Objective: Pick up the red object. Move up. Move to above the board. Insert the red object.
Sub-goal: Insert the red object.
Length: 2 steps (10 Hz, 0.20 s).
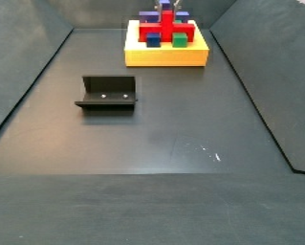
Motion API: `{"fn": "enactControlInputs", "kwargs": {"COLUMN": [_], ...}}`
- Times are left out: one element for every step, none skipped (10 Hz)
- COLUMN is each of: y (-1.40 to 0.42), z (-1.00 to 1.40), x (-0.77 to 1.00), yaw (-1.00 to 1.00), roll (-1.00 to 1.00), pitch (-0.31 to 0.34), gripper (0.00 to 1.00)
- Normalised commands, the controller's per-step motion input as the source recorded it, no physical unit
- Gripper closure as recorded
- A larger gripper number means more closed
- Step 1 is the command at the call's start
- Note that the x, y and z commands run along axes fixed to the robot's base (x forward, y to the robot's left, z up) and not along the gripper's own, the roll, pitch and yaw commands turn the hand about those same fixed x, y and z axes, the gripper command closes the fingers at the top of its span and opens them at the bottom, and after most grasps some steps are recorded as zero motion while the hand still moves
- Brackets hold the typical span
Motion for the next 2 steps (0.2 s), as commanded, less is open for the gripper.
{"fn": "enactControlInputs", "kwargs": {"y": [0.0,0.0], "z": [-0.98,0.0], "x": [0.0,0.0], "yaw": [0.0,0.0], "roll": [0.1,0.0], "pitch": [-0.014,0.0], "gripper": [1.0,1.0]}}
